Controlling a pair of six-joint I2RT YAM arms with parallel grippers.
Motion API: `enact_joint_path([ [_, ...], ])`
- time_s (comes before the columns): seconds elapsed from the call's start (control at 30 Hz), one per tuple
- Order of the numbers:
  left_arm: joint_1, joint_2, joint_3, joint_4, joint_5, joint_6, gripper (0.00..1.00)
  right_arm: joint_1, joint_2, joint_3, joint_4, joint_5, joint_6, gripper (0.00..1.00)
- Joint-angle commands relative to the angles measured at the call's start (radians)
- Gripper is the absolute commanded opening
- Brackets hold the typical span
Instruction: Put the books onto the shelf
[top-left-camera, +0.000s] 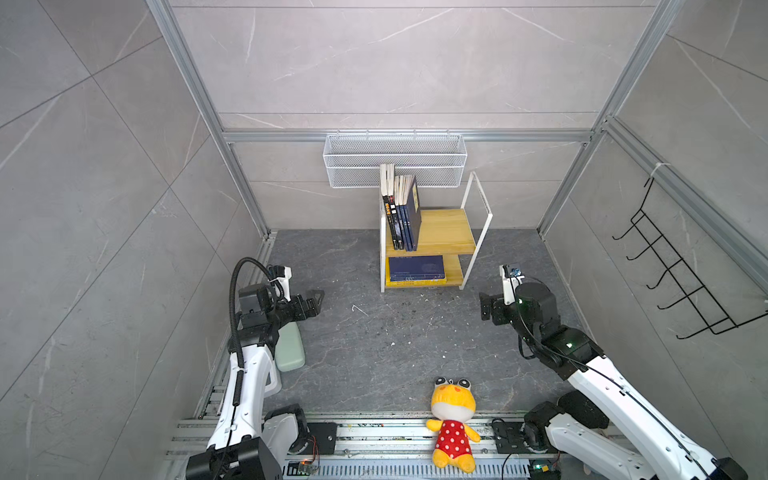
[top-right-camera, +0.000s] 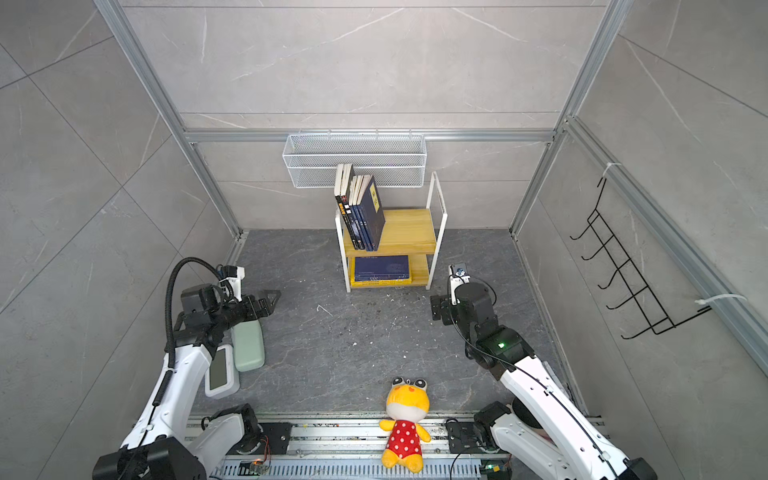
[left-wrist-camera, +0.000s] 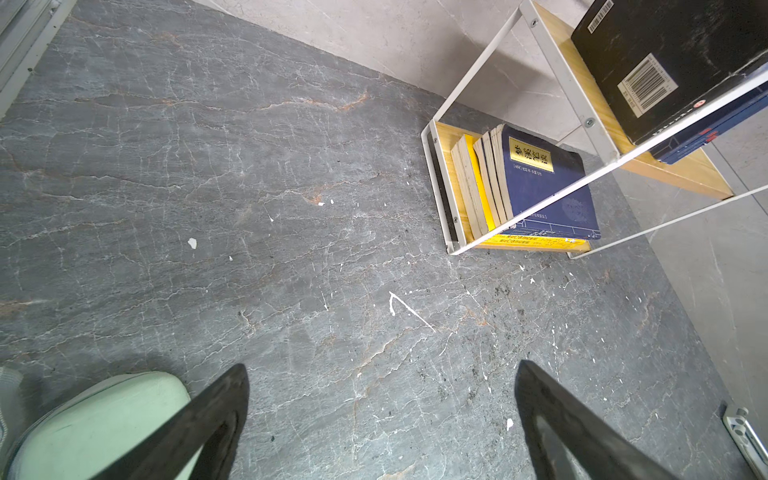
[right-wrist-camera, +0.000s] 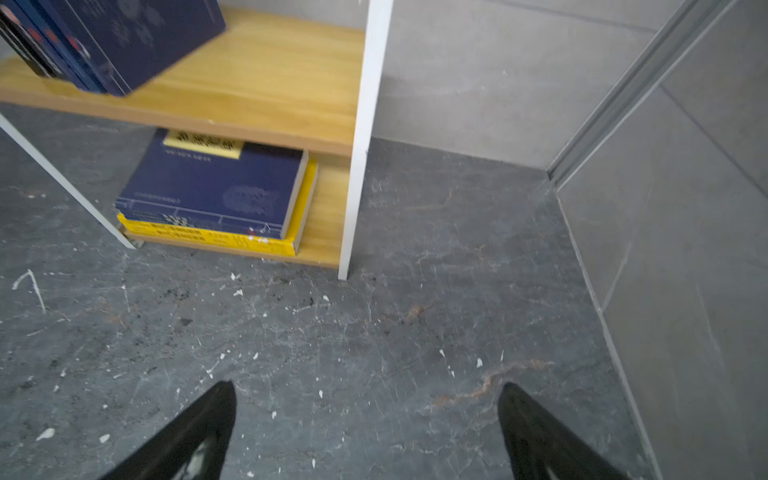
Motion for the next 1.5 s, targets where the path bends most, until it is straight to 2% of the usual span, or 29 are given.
enact_joint_path([
  [0.0,0.011,0.013,0.031,0.016,0.006,0.007,1.00,0.001,-0.014,-0.057,0.003,0.026,0.058,1.00],
  [0.1,0.011,0.013,0.025,0.025,-0.022,0.046,1.00,0.000,-0.003,-0.124,0.058,0.048,0.059,1.00],
  [0.27,0.006,0.033,0.038,-0.044,0.020,0.075,1.00,-0.026,0.073,-0.182,0.127,0.120,0.052,0.98],
  [0.5,-0.072,0.079,-0.019,0.078,-0.013,0.174,1.00,-0.063,0.150,-0.292,0.378,0.116,0.014,1.00],
  [0.73,-0.098,0.134,-0.221,0.479,-0.053,0.180,1.00,-0.153,0.232,-0.410,0.705,0.031,0.025,1.00],
  [0.93,-0.104,0.224,-0.420,0.944,-0.075,0.188,1.00,-0.202,0.356,-0.435,0.919,-0.001,0.031,1.00],
  [1.03,-0.111,0.265,-0.432,1.002,-0.101,0.171,1.00,-0.209,0.404,-0.442,1.019,-0.049,0.009,1.00],
  [1.17,-0.118,0.306,-0.403,1.005,-0.184,0.181,1.00,-0.222,0.432,-0.415,1.006,-0.050,0.019,1.00],
  [1.3,-0.117,0.419,-0.458,1.244,-0.192,0.187,1.00,-0.256,0.419,-0.427,1.009,-0.074,0.042,1.00],
  [1.37,-0.122,0.396,-0.425,1.132,-0.230,0.205,1.00,-0.271,0.409,-0.437,1.016,-0.073,0.056,1.00],
  [1.47,-0.124,0.425,-0.436,1.190,-0.301,0.163,1.00,-0.286,0.404,-0.455,1.053,-0.057,0.030,1.00],
])
